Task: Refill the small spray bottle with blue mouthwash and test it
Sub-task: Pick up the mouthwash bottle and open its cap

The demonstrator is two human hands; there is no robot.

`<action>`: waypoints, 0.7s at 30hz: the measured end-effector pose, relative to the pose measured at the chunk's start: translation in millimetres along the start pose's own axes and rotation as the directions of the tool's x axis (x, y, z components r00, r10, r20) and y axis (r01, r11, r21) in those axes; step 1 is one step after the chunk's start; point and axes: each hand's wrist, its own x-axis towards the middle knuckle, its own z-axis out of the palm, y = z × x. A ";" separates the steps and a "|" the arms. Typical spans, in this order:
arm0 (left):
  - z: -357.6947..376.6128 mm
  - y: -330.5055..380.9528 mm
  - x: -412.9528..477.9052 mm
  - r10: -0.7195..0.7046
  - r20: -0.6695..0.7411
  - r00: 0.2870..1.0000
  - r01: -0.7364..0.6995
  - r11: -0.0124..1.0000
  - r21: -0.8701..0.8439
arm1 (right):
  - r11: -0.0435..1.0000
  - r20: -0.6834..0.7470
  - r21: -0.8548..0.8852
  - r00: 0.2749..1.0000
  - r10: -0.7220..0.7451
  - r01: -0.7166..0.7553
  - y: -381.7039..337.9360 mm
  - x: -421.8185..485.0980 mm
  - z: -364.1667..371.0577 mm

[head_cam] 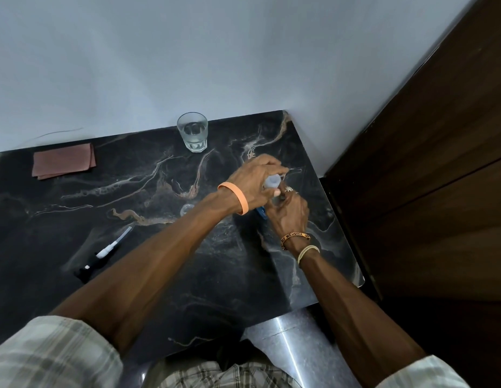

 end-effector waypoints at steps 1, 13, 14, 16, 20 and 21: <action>-0.4 -0.6 -0.2 0.011 0.015 1.000 -0.011 1.000 -0.004 | 1.000 0.005 -0.004 1.000 0.000 0.000 0.0 0.3 -0.3; -5.9 -0.2 1.8 -0.044 -0.026 0.999 0.045 0.998 0.047 | 0.999 -0.001 0.029 1.000 -0.024 0.024 2.5 0.1 1.1; -6.6 0.6 1.6 -0.044 -0.020 0.999 0.045 0.999 0.031 | 0.999 -0.003 0.033 1.000 -0.030 0.031 3.1 0.3 1.4; -6.9 1.2 0.5 -0.018 0.013 1.000 0.019 1.000 -0.021 | 0.999 -0.006 0.024 0.999 -0.042 0.042 3.9 0.7 1.9; -7.9 0.5 2.8 -0.038 0.000 0.999 0.038 0.999 0.025 | 1.000 0.002 0.011 1.000 -0.022 0.022 4.4 0.5 4.7; -8.7 0.8 2.5 -0.039 -0.004 0.999 0.039 0.999 0.023 | 1.000 0.009 0.009 1.000 -0.017 0.017 4.2 0.6 5.1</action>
